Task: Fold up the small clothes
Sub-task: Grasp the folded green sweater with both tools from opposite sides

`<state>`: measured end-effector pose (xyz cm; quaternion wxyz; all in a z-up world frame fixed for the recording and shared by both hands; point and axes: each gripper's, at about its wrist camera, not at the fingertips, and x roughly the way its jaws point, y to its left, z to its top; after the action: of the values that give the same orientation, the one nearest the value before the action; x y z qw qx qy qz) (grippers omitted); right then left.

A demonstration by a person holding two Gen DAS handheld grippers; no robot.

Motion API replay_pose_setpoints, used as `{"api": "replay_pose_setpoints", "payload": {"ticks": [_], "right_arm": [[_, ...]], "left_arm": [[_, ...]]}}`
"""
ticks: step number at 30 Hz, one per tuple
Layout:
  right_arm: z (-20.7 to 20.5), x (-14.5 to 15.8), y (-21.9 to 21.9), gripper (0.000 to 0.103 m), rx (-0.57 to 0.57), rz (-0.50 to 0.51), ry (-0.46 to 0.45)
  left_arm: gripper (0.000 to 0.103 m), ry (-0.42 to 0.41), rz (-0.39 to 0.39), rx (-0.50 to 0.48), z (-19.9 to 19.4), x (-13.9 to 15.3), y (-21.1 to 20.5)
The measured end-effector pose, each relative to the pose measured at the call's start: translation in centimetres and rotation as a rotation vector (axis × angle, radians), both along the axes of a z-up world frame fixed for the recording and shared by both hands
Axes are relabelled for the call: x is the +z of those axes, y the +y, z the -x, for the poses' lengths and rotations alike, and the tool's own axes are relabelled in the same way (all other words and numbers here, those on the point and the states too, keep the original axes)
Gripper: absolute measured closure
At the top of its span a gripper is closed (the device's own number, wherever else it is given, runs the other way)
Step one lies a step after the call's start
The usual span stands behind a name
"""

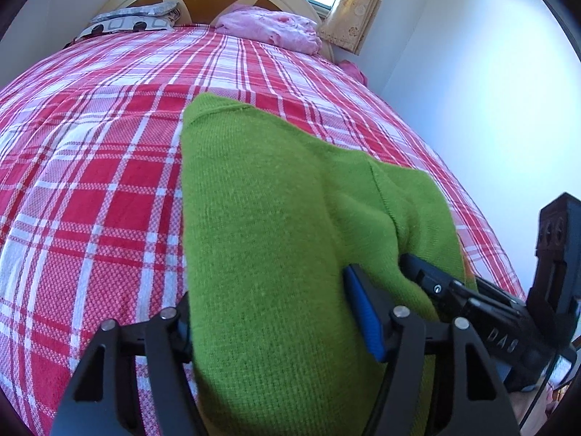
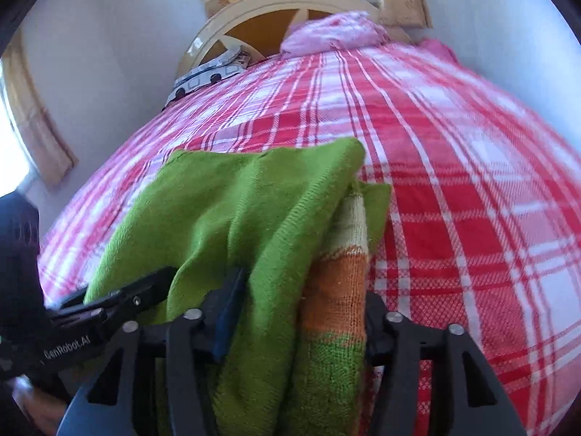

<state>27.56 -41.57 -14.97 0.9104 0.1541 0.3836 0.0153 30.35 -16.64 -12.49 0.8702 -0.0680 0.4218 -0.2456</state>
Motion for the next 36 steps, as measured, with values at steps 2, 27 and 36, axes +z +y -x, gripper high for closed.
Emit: {"api": "replay_pose_setpoints", "payload": {"ticks": [2, 27, 36], "right_arm": [[0.0, -0.3, -0.6, 0.043, 0.005, -0.055, 0.006], [15.0, 3.1, 7.5, 0.075, -0.024, -0.368, 0.024], [14.5, 1.8, 9.4, 0.04, -0.115, -0.128, 0.045]], "left_arm": [[0.034, -0.001, 0.001, 0.0, 0.0, 0.0, 0.0], [0.065, 0.034, -0.248, -0.178, 10.6, 3.5, 4.8], [0.031, 0.011, -0.257, -0.09, 9.8, 1.9, 5.2]]}}
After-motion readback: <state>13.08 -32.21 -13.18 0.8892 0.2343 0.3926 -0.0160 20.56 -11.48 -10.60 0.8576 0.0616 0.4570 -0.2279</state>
